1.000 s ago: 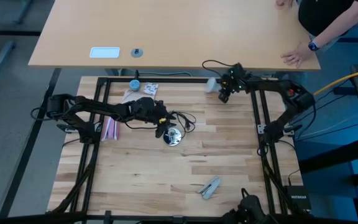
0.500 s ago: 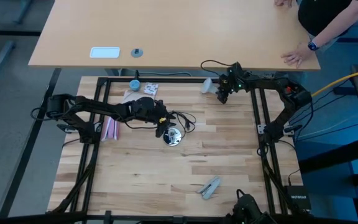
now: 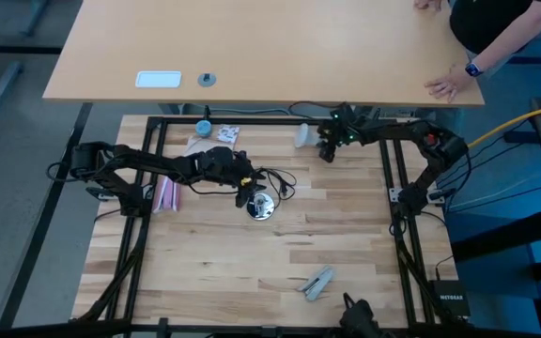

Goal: Screw lightbulb
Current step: Insert the light bulb into the lamp

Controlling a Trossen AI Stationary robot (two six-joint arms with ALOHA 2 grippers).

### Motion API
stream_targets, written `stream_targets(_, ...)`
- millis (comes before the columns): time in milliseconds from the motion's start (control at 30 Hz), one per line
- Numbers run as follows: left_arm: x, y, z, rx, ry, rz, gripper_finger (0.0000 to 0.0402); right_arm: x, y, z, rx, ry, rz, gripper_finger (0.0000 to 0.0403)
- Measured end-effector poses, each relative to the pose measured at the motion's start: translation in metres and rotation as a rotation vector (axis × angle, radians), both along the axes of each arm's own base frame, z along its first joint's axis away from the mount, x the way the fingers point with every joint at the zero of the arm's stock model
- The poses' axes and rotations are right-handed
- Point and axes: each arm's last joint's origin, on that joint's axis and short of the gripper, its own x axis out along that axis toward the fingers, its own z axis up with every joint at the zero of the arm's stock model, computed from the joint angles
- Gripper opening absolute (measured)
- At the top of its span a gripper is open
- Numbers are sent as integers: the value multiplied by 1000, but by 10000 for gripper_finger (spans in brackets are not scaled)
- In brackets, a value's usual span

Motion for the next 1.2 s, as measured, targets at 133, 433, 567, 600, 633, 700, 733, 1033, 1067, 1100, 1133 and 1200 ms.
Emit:
stream_targets(133, 0, 0, 0, 0, 0, 1, 155, 5, 4, 0, -77, 82, -45, 172)
stream_targets(433, 0, 0, 0, 0, 0, 1, 155, 13, 12, 0, -183, 182, -96, 172)
stream_targets(567, 0, 0, 0, 0, 0, 1, 155, 15, 14, 0, -185, 181, -89, 172)
stream_targets(600, 0, 0, 0, 0, 0, 1, 155, 15, 14, 0, -185, 181, -89, 172)
stream_targets(633, 0, 0, 0, 0, 1, 2, 155, 15, 14, 0, -184, 180, -88, 172)
stream_targets(700, 0, 0, 0, 0, 1, 2, 155, 15, 14, 0, -177, 172, -81, 172)
stream_targets(733, 0, 0, 0, 1, 1, 2, 155, 15, 14, 0, -175, 170, -79, 172)
stream_targets(1033, 0, 0, 0, 1, 1, 2, 155, 15, 14, 0, -174, 170, -78, 172)
stream_targets(1067, 0, 0, 0, 1, 1, 2, 155, 15, 14, 0, -174, 170, -78, 172)
stream_targets(1100, 0, 0, 0, 1, 1, 2, 155, 15, 14, 0, -174, 170, -78, 172)
stream_targets(1133, 0, 0, 0, 1, 1, 2, 155, 15, 14, 0, -174, 170, -78, 172)
stream_targets(1200, 0, 0, 0, 1, 1, 2, 155, 15, 15, 0, -169, 168, -73, 172)
